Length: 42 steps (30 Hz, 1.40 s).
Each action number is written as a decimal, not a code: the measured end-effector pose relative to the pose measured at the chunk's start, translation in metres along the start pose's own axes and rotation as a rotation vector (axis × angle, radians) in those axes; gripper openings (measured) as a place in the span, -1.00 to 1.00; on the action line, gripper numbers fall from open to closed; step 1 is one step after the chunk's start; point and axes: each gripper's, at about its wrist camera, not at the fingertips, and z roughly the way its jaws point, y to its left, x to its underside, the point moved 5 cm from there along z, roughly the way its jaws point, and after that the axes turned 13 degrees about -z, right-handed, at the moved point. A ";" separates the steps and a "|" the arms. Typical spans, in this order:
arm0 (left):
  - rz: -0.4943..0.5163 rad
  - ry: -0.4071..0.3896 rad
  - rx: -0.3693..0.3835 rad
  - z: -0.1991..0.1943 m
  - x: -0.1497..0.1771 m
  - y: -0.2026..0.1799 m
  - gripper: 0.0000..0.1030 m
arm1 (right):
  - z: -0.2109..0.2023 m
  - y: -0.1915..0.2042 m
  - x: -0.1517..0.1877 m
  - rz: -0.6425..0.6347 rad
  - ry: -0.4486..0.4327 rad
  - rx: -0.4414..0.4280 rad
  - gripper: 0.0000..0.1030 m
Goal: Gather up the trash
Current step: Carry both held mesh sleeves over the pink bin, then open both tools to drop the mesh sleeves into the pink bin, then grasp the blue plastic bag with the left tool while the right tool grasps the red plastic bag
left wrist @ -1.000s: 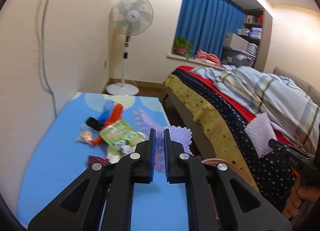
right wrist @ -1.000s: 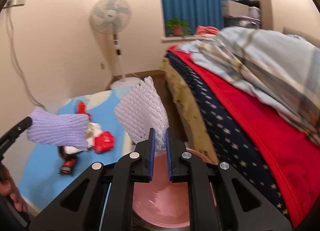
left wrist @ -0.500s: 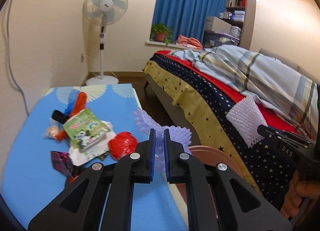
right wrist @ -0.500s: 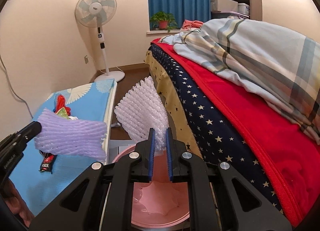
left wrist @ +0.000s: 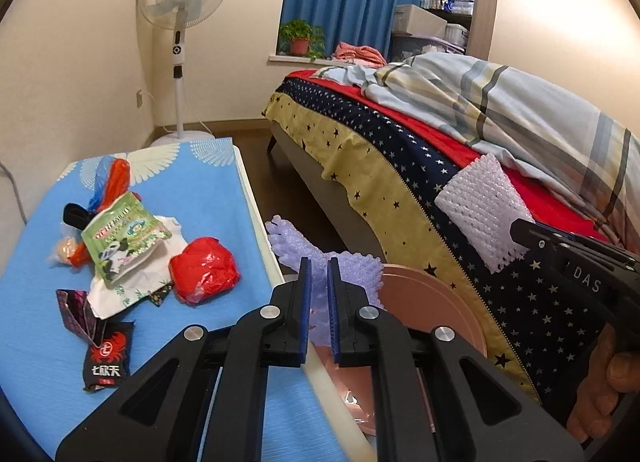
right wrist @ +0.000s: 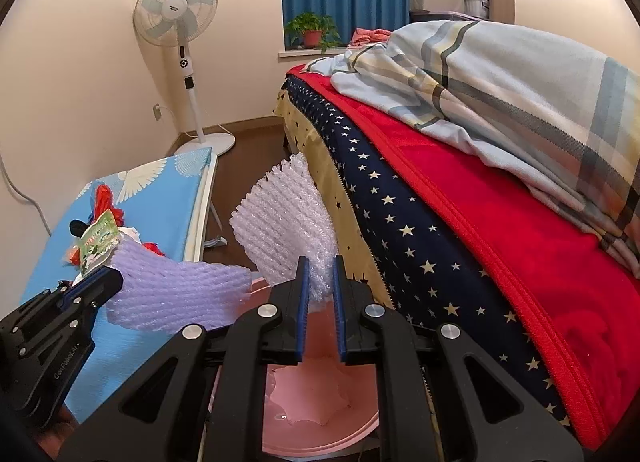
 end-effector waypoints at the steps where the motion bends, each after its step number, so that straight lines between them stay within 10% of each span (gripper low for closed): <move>1: -0.001 0.006 0.002 0.001 0.001 0.000 -0.85 | 0.000 -0.001 0.000 0.002 0.002 0.000 -0.75; 9: -0.007 0.042 0.055 0.006 0.005 -0.007 -0.46 | 0.000 -0.005 0.002 0.023 0.011 0.021 -0.25; 30: -0.039 0.003 0.024 -0.010 -0.006 0.012 -0.45 | -0.014 -0.002 -0.005 0.023 -0.053 -0.008 -0.24; 42: -0.045 -0.069 -0.002 -0.055 -0.068 0.047 -0.45 | -0.042 0.021 -0.048 0.018 -0.202 -0.166 -0.32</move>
